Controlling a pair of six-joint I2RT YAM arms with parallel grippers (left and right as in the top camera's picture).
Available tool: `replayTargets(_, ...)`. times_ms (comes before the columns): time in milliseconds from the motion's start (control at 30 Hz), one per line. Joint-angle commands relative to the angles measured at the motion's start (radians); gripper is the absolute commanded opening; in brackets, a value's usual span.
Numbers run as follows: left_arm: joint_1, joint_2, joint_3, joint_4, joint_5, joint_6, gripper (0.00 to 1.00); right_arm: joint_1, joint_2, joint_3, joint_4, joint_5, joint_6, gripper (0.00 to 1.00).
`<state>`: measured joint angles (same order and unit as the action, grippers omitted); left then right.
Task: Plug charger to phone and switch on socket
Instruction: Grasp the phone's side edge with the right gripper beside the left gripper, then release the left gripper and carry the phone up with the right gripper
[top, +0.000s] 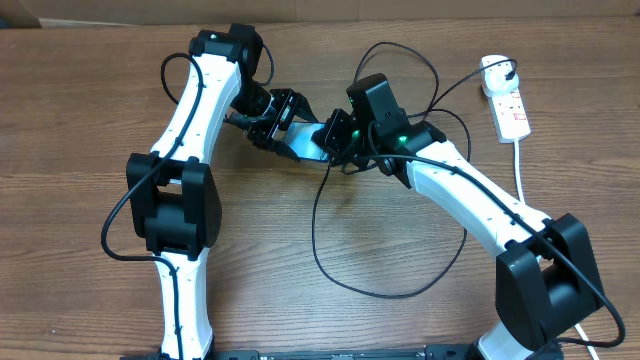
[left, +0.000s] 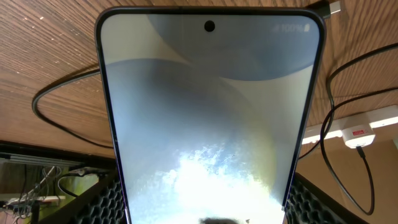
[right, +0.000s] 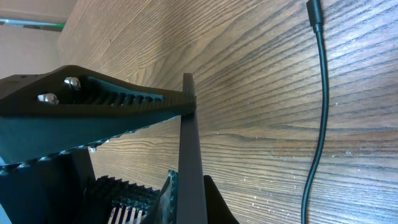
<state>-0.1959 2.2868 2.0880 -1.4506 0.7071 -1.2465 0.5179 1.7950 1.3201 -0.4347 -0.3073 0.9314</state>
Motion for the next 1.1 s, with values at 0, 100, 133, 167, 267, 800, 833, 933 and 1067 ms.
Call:
replayTargets(0,-0.002,-0.004,0.029,-0.008,0.037,0.02,0.13,0.005,0.003,0.021,-0.001,0.011,-0.042,0.04)
replayTargets(100,-0.002,-0.004,0.029,-0.008,0.037,0.02,0.19,0.005,0.003,0.021,-0.001,0.011,-0.042,0.04)
replayTargets(133,-0.002,-0.004,0.029,-0.008,0.037,0.02,0.23,0.005,0.003,0.021,-0.001,0.01,-0.042,0.04)
replayTargets(167,-0.002,-0.004,0.029,-0.008,0.036,0.02,0.26,0.005,0.003,0.021,-0.001,0.01,-0.042,0.04)
replayTargets(267,-0.001,-0.004,0.029,-0.008,0.022,0.021,0.45,0.005,0.003,0.021,0.0,0.011,-0.042,0.04)
replayTargets(800,0.001,-0.004,0.029,0.005,-0.079,0.109,1.0,-0.01,0.003,0.021,0.0,0.005,-0.05,0.04)
replayTargets(833,0.004,-0.004,0.029,0.029,-0.089,0.175,1.0,-0.016,0.002,0.021,0.0,-0.001,-0.05,0.04)
replayTargets(933,0.018,-0.004,0.029,0.1,-0.064,0.382,0.97,-0.054,0.0,0.021,0.009,-0.051,-0.08,0.04)
replayTargets(1067,0.055,-0.004,0.029,0.129,0.076,0.479,0.99,-0.114,-0.006,0.021,0.036,-0.14,-0.103,0.04)
